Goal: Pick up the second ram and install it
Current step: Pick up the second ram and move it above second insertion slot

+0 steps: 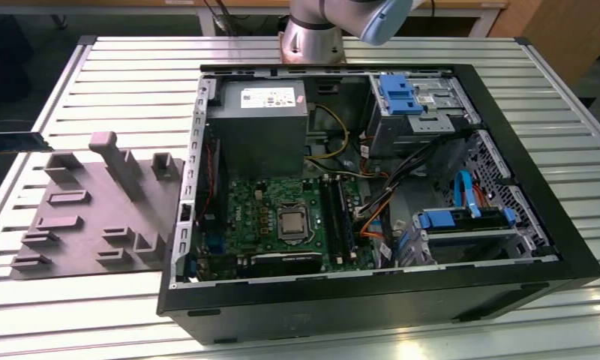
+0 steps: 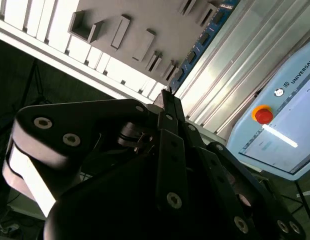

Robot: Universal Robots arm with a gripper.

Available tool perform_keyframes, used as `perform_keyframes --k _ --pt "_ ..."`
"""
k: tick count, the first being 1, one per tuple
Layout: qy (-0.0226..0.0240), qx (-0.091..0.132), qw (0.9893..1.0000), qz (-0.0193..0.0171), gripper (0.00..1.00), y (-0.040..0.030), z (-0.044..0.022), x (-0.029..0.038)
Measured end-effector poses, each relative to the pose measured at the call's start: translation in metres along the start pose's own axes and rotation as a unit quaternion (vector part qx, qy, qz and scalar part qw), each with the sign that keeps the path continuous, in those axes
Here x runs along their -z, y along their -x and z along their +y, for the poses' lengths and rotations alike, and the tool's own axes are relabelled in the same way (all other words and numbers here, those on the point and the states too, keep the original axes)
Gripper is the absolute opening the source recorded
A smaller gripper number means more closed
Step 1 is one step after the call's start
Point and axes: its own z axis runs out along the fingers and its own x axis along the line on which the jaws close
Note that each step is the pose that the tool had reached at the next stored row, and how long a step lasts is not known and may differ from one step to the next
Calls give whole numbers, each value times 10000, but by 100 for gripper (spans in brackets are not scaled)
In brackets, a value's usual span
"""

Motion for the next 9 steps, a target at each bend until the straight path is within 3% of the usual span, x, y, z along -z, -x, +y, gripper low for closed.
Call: perform_keyframes --k 2,9 --pt "0 0 10000 0 11 3 4 89" --pt "0 0 10000 0 11 3 0 101"
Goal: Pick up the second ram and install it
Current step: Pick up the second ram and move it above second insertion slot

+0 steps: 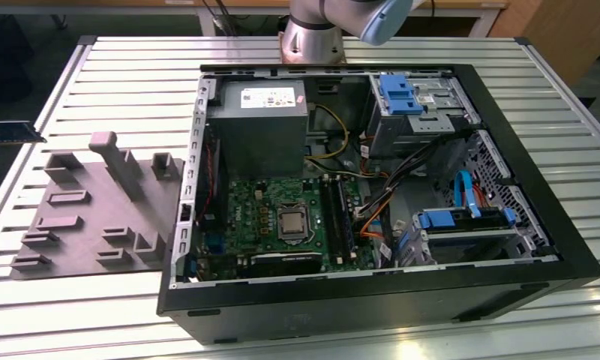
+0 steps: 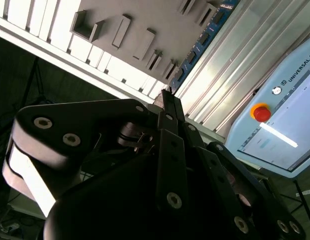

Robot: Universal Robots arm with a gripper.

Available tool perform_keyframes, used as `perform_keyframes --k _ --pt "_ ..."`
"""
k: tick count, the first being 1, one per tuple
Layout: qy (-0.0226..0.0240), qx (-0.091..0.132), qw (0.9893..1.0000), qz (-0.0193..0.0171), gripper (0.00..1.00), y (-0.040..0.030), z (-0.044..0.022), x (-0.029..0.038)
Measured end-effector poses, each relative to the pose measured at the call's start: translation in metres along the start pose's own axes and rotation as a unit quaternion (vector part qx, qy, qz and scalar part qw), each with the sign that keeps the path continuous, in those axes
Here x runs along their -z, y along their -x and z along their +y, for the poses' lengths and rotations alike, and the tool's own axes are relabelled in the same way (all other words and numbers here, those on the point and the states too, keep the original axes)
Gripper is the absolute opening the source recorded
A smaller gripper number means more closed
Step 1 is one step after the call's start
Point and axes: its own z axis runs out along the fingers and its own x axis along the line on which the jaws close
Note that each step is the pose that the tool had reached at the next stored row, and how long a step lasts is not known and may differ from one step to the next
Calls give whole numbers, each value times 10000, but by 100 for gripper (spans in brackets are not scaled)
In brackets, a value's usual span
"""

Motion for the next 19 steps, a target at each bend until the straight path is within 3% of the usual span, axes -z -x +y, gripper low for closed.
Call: perform_keyframes --k 19 --pt "-1 0 10000 0 11 1 -120 4"
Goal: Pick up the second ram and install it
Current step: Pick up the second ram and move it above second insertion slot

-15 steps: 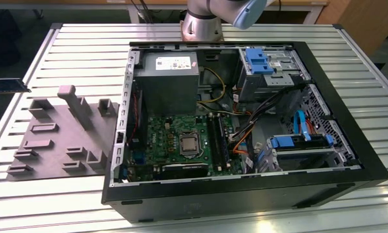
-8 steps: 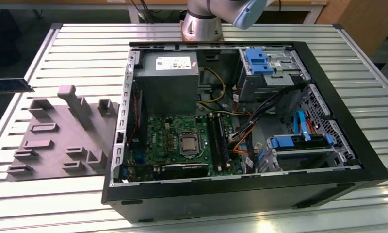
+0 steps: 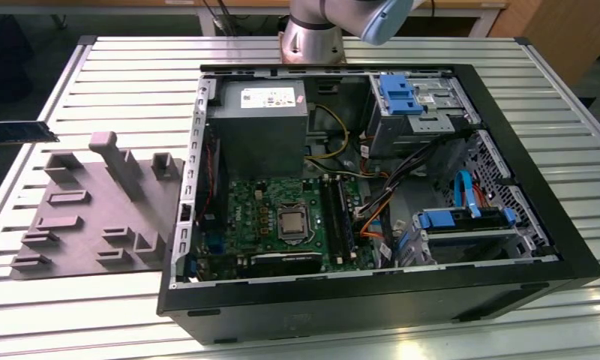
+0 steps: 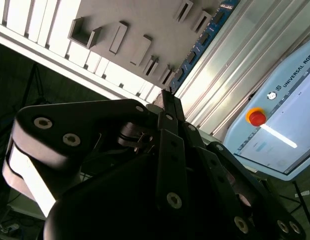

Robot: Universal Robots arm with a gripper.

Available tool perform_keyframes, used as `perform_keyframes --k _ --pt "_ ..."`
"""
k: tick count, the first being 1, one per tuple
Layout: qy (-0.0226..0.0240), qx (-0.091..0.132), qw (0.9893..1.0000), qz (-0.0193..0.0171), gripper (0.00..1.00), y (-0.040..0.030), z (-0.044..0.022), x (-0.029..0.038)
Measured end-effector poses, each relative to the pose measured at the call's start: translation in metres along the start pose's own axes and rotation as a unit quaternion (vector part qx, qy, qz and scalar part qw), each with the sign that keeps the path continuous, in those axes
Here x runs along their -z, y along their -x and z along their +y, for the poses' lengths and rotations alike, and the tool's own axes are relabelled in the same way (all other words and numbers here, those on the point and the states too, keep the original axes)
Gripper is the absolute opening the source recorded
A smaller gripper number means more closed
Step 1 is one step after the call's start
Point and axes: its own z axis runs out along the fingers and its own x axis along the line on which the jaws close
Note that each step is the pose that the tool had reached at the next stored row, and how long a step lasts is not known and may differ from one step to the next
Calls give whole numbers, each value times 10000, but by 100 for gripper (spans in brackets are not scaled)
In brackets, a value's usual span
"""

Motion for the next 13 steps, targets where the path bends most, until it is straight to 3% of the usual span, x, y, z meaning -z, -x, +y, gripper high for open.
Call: perform_keyframes --k 13 --pt "0 0 10000 0 11 1 -99 5"
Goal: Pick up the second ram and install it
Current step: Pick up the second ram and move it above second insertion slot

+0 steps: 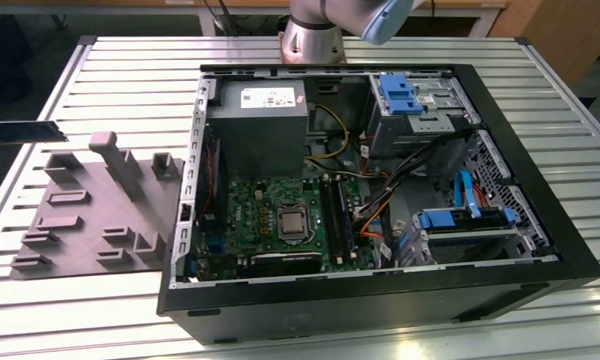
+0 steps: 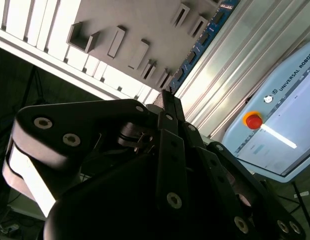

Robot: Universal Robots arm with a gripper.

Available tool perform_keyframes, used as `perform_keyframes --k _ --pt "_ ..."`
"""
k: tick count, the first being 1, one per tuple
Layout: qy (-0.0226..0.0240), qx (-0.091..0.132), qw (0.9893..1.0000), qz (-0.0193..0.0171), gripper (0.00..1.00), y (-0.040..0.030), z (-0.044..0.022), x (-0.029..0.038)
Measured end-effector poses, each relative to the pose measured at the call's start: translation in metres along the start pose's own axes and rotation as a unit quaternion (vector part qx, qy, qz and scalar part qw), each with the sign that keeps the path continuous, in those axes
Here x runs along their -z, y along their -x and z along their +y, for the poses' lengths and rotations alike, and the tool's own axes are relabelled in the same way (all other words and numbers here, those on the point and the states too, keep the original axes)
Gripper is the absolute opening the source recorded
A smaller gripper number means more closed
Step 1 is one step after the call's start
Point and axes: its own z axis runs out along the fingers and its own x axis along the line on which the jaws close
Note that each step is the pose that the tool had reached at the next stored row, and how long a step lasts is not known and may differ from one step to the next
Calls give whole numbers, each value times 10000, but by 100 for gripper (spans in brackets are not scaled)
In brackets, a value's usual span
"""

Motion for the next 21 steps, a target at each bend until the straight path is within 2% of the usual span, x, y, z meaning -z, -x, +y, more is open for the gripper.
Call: perform_keyframes --k 21 --pt "0 0 10000 0 11 3 -272 12"
